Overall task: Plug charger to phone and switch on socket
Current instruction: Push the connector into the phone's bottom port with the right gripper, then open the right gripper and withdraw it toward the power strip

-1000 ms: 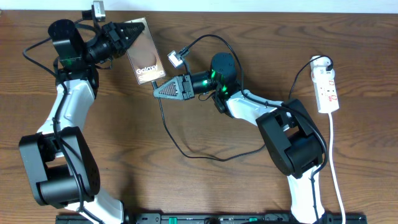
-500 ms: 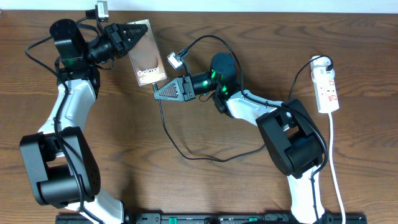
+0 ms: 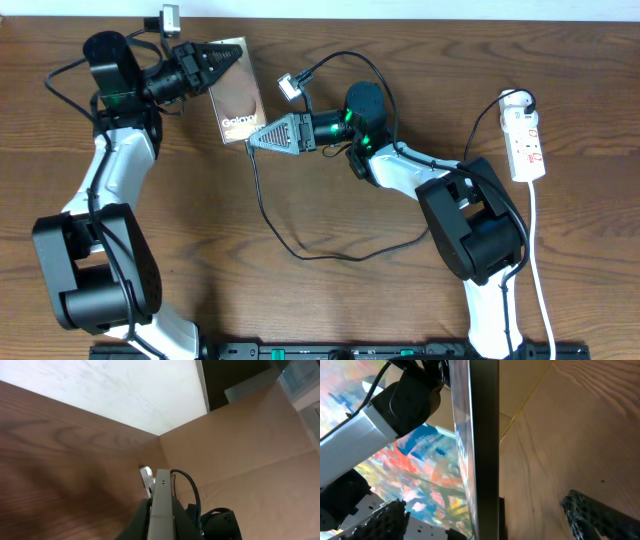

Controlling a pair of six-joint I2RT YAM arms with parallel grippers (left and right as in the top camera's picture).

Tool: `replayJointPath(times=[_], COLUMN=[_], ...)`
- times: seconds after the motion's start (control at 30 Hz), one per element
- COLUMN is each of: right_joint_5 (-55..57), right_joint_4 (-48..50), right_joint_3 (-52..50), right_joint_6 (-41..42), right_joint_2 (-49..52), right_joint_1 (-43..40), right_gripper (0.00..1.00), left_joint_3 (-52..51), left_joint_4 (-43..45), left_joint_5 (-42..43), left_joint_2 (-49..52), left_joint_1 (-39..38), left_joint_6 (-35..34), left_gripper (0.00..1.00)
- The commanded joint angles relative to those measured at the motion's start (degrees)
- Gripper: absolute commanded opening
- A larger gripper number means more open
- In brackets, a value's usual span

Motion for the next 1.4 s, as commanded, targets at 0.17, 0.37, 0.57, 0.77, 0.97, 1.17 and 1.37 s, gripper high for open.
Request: replayJointPath(times=[0.17,0.37,0.57,0.77,0.97,1.17,1.37], right_joint_5=[-0.20,0.90,10.01,13.64,27.52,45.31,49.59], right_joint_4=[-0.09,-7.06,-31.43,-43.17,-64.52,-81.55,-85.24], right_joint_3=[0.61,0.61,0.61,0.72,0.72,0.72,0.72], right_joint_6=[-1.14,-3.58,-17.20,-25.90,-37.27,-41.90,-42.62], right_joint_2=[-0.17,-0.17,-0.17,-1.77,-9.51,-19.21,-24.28], right_joint_1=[-0.24,-1.90,-3.76,-6.69,-11.04,-12.33,-11.82], right_gripper=[0.99,0.99,0.99,0.99,0.99,0.99,0.99], left_joint_3=[0.39,0.35,0.35,0.35,0.33,0.26,-1.92], left_joint_4=[-2.80,-19.96,-29.94,-30.64,-34.80,-46.58,-49.88], left_joint_5=[2.19,5.70,5.70,5.73,4.63,-2.01,-6.56], left_joint_2=[-1.14,-1.14,-1.14,-1.14,-1.14,-1.14,-1.11], left_joint_1=[4.96,7.91,8.55,8.55,8.55,8.13,6.78], left_joint_6=[0.74,14.29,22.69,24.02,28.65,37.64,40.54], left_gripper=[0.07,0.07,0.07,0.07,0.08,0.07,0.07])
